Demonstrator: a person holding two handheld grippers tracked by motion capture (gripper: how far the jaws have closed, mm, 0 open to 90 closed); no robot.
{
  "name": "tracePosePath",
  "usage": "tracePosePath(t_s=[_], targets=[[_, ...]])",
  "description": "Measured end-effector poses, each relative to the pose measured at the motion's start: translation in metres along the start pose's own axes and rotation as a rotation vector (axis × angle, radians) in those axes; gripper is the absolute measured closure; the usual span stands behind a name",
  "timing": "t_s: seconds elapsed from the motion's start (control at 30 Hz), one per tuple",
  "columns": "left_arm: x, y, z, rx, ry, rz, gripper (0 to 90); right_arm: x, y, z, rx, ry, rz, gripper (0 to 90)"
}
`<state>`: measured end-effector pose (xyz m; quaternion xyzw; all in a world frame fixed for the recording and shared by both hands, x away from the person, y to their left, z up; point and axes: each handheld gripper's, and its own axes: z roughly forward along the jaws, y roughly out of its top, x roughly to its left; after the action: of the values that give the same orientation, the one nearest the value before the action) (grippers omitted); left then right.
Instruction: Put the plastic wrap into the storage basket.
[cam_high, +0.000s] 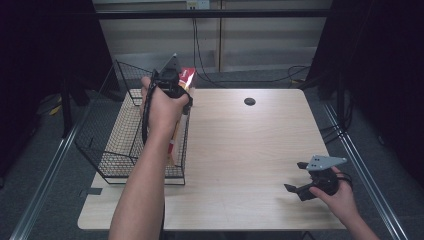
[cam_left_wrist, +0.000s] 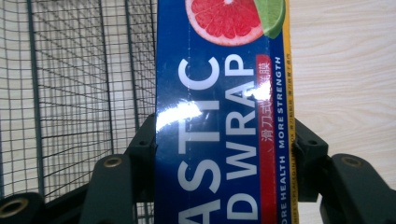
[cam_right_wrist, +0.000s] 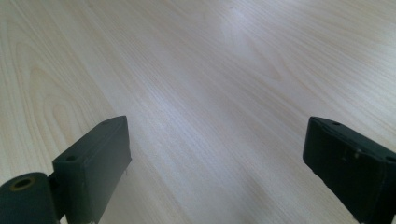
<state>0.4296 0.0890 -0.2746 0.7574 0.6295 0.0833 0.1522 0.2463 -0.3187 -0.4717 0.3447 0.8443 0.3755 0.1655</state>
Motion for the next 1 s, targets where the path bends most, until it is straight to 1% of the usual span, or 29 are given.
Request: tracePosePath(t_s=[0.07,0.17,0.23,0.27,0.33,0.4,0.43,0.53,0.6,0.63,0.67,0.7,0.73,0.83,0.87,0.9,0.97,1.0], targets=[[0.005,0.000,-0.001,-0.001,-0.003,-0.005,42.5,0.000,0.000,0.000,0.002,0.002,0.002,7.0],[0.010,-0.001,-0.003,0.001,0.009,-0.007,42.4,0.001,0.000,0.000,0.003,0.001,0.004,7.0],[0.014,-0.002,-0.003,0.006,0.007,-0.012,42.4,0.000,0.000,0.000,0.003,0.000,0.005,7.0],[0.015,-0.003,-0.003,0.004,0.003,-0.025,42.4,0.001,0.000,0.000,0.003,0.002,0.005,7.0],[0.019,-0.003,-0.004,0.002,0.011,-0.022,42.4,0.001,0.000,0.001,0.005,0.003,0.003,7.0],[0.020,-0.003,-0.005,-0.001,0.010,-0.028,42.4,0.001,0.000,0.001,0.007,0.005,0.003,7.0],[0.023,-0.003,-0.006,0.001,0.007,-0.029,42.4,0.001,0.000,0.002,0.007,0.006,0.003,7.0],[0.026,-0.004,-0.008,0.000,0.010,-0.027,42.4,0.001,0.000,0.002,0.007,0.007,0.000,7.0],[0.026,-0.004,-0.009,-0.005,0.012,-0.035,42.4,0.001,0.000,0.002,0.007,0.004,0.000,7.0],[0.027,-0.004,-0.010,-0.003,0.014,-0.032,42.4,0.001,0.000,0.002,0.008,0.003,0.004,7.0],[0.028,-0.004,-0.010,-0.004,0.011,-0.037,42.4,0.001,0.000,0.002,0.008,0.004,0.005,7.0],[0.029,-0.004,-0.011,-0.003,0.014,-0.031,42.4,0.001,0.000,0.002,0.007,0.007,0.005,7.0],[0.029,-0.005,-0.011,-0.003,0.011,-0.040,42.4,0.001,0.000,0.002,0.008,0.005,0.003,7.0],[0.031,-0.005,-0.011,-0.003,0.014,-0.036,42.4,0.001,0.000,0.002,0.008,0.005,0.006,7.1],[0.032,-0.005,-0.012,-0.007,0.013,-0.045,42.3,0.001,0.000,0.002,0.008,0.005,0.002,7.0],[0.034,-0.005,-0.012,-0.006,0.017,-0.041,42.3,0.001,0.000,0.002,0.007,0.008,0.000,7.1],[0.035,-0.006,-0.012,-0.010,0.015,-0.058,42.3,0.001,0.000,0.002,0.009,0.007,0.002,7.1],[0.037,-0.006,-0.013,-0.008,0.020,-0.045,42.3,0.001,0.000,0.002,0.007,0.007,0.002,7.0]])
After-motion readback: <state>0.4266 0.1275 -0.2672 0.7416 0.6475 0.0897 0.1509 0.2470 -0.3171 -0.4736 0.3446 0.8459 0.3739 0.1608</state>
